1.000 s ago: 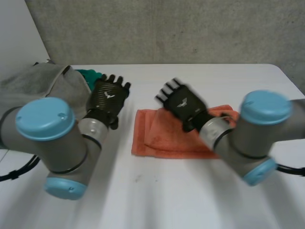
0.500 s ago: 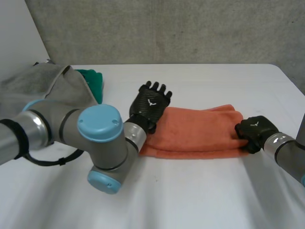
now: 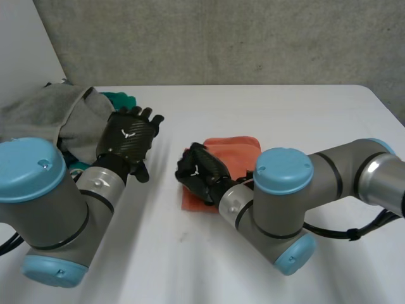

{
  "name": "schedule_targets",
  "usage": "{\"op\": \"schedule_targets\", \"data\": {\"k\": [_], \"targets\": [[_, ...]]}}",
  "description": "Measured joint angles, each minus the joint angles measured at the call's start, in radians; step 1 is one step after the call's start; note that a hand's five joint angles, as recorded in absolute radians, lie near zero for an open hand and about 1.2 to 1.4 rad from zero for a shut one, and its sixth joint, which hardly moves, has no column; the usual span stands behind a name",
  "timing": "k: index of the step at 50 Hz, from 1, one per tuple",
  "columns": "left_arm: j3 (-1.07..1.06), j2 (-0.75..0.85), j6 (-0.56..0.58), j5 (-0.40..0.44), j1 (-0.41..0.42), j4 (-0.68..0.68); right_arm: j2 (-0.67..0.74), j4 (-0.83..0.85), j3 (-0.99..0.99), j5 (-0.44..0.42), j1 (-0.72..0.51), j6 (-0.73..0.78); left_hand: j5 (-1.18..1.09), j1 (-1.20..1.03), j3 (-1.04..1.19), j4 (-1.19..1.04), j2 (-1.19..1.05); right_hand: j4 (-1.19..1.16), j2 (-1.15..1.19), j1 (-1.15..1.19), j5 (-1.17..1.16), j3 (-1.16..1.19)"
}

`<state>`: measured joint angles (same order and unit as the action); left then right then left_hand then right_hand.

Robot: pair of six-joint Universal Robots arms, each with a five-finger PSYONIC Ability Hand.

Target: Fold the laundry.

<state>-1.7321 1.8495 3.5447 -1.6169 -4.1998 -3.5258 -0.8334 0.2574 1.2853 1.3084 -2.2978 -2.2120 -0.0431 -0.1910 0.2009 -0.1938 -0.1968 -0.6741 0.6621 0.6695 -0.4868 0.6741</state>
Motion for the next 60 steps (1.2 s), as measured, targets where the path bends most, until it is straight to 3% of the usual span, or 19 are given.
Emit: {"op": "schedule_targets", "data": {"k": [3,4,11,19,29,37,42,51,60], "targets": [[0.013,0.004,-0.006,0.002,-0.002,-0.001,-0.002,0.003,-0.008,0.006,0.005,-0.056,0.0,0.0,0.0,0.0,0.0,0.353,-0.356,-0.35,0.348,-0.354],[0.031,0.012,-0.008,0.004,-0.001,-0.003,-0.021,0.006,-0.006,0.013,0.023,-0.149,0.0,0.0,0.0,0.0,0.0,0.436,-0.434,-0.433,0.424,-0.44],[0.171,0.091,-0.006,0.008,0.031,-0.001,-0.202,0.002,0.072,0.022,0.159,-0.579,0.0,0.0,0.0,0.0,0.0,0.474,-0.458,-0.448,0.444,-0.472],[0.437,0.286,-0.041,0.036,0.158,0.04,-0.282,-0.155,0.114,0.023,0.346,-0.82,0.0,0.0,0.0,0.0,0.0,0.474,-0.458,-0.448,0.444,-0.472],[0.771,0.555,-0.149,0.084,0.231,0.243,-0.158,-0.282,0.048,0.005,0.436,-0.904,-0.004,-0.022,0.017,-0.023,-0.016,0.474,-0.458,-0.448,0.444,-0.472],[0.87,0.65,-0.161,0.02,0.216,0.387,-0.07,-0.328,-0.025,-0.083,0.431,-0.919,-0.021,-0.045,0.036,-0.045,-0.035,0.474,-0.458,-0.448,0.444,-0.472],[0.82,0.64,-0.126,-0.047,0.2,0.419,-0.036,-0.337,-0.074,-0.104,0.417,-0.916,-0.022,-0.045,0.036,-0.045,-0.035,0.474,-0.458,-0.448,0.444,-0.472],[0.699,0.6,0.055,-0.132,0.175,0.423,0.039,-0.371,-0.159,-0.093,0.349,-0.891,-0.021,-0.045,0.036,-0.045,-0.035,0.474,-0.458,-0.448,0.444,-0.472],[0.68,0.587,0.117,-0.189,0.183,0.417,0.084,-0.401,-0.186,0.004,0.336,-0.738,-0.019,-0.041,0.033,-0.043,-0.033,0.474,-0.468,-0.462,0.444,-0.472]]}}
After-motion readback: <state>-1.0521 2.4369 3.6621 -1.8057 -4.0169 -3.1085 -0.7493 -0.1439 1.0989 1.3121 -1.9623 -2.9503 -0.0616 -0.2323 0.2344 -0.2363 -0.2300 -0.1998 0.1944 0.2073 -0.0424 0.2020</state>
